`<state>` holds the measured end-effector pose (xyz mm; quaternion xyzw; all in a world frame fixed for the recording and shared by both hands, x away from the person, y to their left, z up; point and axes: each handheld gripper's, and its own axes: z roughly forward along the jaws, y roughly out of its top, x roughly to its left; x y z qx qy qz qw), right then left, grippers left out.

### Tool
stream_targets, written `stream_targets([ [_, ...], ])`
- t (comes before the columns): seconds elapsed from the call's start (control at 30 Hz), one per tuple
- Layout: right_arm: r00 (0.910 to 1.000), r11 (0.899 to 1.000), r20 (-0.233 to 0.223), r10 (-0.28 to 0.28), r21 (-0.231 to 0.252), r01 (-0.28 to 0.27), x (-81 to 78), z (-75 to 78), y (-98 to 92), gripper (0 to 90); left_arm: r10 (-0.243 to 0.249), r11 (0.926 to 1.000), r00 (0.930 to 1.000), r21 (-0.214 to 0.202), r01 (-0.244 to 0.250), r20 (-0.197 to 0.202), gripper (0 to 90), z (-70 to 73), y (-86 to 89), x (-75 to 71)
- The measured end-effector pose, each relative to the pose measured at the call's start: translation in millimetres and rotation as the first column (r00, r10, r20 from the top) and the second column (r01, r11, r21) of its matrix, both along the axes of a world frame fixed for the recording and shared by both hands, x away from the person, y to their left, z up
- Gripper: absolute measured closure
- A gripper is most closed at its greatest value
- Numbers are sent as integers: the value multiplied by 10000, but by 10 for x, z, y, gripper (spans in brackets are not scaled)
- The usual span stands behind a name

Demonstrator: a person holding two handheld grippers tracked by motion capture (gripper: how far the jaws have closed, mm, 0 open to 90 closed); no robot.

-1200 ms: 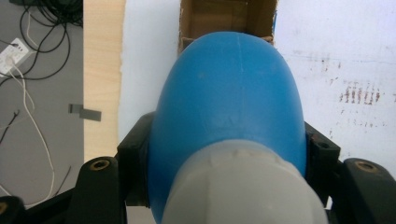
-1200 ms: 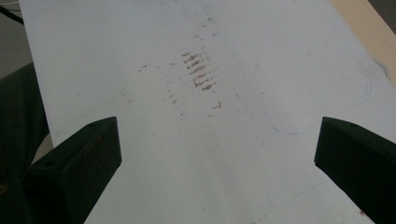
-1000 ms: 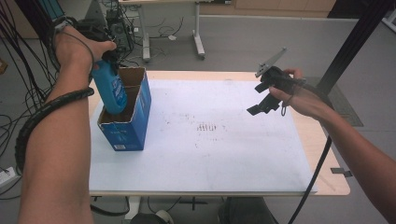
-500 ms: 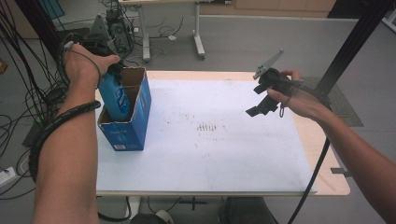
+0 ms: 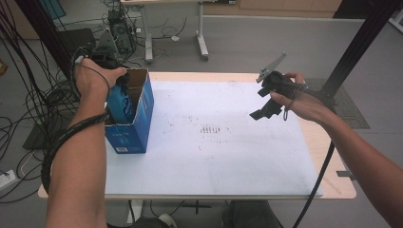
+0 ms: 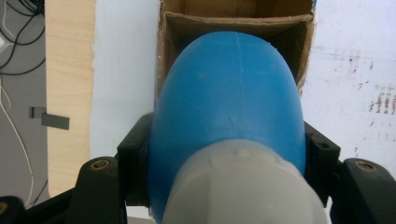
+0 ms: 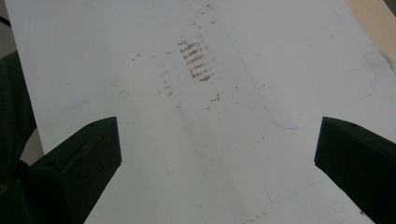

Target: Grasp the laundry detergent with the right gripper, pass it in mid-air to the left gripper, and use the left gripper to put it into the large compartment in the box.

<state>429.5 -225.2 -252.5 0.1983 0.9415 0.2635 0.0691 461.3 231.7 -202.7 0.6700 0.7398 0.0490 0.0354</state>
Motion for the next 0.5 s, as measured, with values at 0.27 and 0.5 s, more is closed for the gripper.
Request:
stream_targets([
  [0.27,10000,10000,-42,-1,0,1,9,-24,-6,6,-29,10000,10000,33,30,-82,368,-163,-30,12],
  [0.5,10000,10000,-48,19,-79,-19,13,-52,-3,6,-150,9998,9999,119,151,-72,368,-289,-70,21],
])
